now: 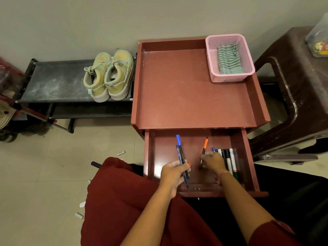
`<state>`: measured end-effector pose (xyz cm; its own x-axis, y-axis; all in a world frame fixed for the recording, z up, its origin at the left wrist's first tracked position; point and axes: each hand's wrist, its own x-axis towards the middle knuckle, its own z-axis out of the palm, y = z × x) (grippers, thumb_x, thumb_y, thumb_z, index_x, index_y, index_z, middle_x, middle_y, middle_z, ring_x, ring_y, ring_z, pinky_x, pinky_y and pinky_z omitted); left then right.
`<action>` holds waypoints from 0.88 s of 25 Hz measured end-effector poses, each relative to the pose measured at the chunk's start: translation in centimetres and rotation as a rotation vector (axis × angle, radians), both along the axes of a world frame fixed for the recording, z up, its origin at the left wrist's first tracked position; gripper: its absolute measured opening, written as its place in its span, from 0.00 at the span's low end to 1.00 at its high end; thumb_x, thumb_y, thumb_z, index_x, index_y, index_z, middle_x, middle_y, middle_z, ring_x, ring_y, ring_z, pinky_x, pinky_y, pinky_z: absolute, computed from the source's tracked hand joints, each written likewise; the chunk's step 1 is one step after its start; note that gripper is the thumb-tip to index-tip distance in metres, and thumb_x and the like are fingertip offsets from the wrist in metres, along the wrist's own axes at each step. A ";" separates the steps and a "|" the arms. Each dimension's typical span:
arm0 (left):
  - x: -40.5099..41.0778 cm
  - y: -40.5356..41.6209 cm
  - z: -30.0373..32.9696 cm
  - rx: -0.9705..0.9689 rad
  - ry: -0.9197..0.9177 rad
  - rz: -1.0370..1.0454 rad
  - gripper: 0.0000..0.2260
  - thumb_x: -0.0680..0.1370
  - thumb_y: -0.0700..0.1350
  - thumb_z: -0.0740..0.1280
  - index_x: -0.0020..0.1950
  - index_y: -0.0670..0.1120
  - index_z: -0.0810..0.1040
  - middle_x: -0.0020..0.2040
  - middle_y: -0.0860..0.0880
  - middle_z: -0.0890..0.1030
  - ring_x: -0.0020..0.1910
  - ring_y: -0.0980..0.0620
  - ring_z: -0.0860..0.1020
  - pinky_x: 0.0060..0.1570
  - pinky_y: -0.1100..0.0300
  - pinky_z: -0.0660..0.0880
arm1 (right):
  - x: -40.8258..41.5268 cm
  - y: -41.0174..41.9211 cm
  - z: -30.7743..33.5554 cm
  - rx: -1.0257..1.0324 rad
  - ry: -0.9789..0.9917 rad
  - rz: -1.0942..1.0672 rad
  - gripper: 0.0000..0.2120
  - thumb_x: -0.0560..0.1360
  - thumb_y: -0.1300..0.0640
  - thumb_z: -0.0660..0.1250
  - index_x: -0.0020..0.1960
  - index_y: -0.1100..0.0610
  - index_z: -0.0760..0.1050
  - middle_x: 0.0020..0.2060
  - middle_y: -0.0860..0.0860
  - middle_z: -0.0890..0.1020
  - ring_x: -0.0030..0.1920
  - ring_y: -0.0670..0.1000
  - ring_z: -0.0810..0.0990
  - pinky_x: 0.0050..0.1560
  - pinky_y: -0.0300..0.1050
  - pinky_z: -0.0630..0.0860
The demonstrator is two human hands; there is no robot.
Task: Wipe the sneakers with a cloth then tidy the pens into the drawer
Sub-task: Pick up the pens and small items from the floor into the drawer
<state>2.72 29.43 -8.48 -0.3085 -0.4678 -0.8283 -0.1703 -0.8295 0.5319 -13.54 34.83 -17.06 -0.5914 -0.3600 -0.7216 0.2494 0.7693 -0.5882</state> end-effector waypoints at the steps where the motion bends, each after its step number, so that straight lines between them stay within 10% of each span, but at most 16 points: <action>1: -0.1 0.0 -0.1 0.005 0.002 0.009 0.09 0.74 0.36 0.73 0.53 0.38 0.81 0.41 0.45 0.82 0.42 0.50 0.82 0.48 0.56 0.81 | -0.3 0.2 -0.8 0.117 0.170 0.142 0.07 0.74 0.61 0.66 0.39 0.63 0.76 0.37 0.59 0.79 0.39 0.57 0.80 0.44 0.49 0.79; 6: -0.2 -0.1 -0.2 0.011 -0.002 0.014 0.10 0.73 0.36 0.73 0.53 0.37 0.81 0.39 0.45 0.82 0.39 0.51 0.81 0.45 0.57 0.82 | 0.0 1.3 -2.5 0.379 0.446 0.525 0.09 0.77 0.61 0.64 0.55 0.65 0.74 0.50 0.61 0.80 0.51 0.61 0.80 0.47 0.48 0.76; 15: -0.3 -0.1 0.0 0.027 -0.002 -0.007 0.08 0.73 0.36 0.73 0.51 0.37 0.81 0.38 0.45 0.82 0.38 0.52 0.81 0.45 0.56 0.82 | -0.8 2.8 -3.8 0.459 0.410 0.360 0.11 0.76 0.65 0.60 0.58 0.65 0.72 0.51 0.63 0.80 0.52 0.63 0.80 0.48 0.50 0.76; 19: -0.3 0.0 0.0 0.041 0.005 -0.038 0.08 0.73 0.35 0.73 0.51 0.37 0.81 0.38 0.46 0.82 0.40 0.51 0.81 0.48 0.54 0.82 | -0.1 1.6 -1.2 0.130 0.043 0.164 0.05 0.75 0.59 0.67 0.41 0.59 0.77 0.38 0.57 0.81 0.38 0.53 0.79 0.38 0.44 0.77; 22: -0.4 0.2 -0.1 0.037 0.009 -0.066 0.06 0.72 0.35 0.74 0.48 0.38 0.82 0.38 0.45 0.82 0.39 0.51 0.81 0.50 0.54 0.81 | 0.7 0.7 2.7 -0.210 -0.544 0.027 0.13 0.76 0.49 0.68 0.52 0.57 0.81 0.46 0.53 0.85 0.43 0.48 0.80 0.39 0.38 0.74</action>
<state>2.29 29.64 -8.57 -0.3448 -0.4151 -0.8419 -0.2205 -0.8360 0.5025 -12.79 35.54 -14.40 -0.1444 -0.5381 -0.8304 0.5405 0.6601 -0.5217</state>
